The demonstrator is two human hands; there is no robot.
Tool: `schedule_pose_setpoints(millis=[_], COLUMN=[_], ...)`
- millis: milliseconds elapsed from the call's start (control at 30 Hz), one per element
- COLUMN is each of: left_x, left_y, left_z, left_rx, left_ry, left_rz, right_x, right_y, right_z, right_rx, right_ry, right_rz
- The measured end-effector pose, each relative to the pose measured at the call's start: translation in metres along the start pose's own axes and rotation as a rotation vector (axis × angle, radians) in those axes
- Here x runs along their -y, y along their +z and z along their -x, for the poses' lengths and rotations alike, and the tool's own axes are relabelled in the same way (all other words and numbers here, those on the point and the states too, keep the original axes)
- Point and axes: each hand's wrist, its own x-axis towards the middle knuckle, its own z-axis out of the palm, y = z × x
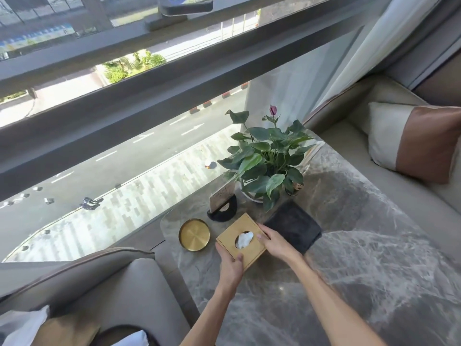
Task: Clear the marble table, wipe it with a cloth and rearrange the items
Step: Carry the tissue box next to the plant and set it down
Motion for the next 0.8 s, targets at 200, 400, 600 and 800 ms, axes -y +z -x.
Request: schedule_pose_setpoints(millis=[200,400,600,800], left_x=[-0.008,-0.010,-0.012,-0.020], left_y=[0.001,0.000,-0.001,-0.002], left_z=[0.007,0.009,0.011,0.017], left_rx=[-0.015,-0.022,-0.033,-0.024], left_ry=[0.005,0.021,0.012,-0.001], left_rz=[-0.005,0.014,0.033,0.031], right_x=[0.002,0.004,0.010,0.013], right_y=[-0.005,-0.006,-0.008,-0.009], right_z=[-0.004,-0.002,0.005,0.010], right_rx=[0.018,0.034,0.036,0.041], right_ry=[0.008,0.010,-0.003,0.008], right_rz=[-0.013,-0.028,-0.039,-0.046])
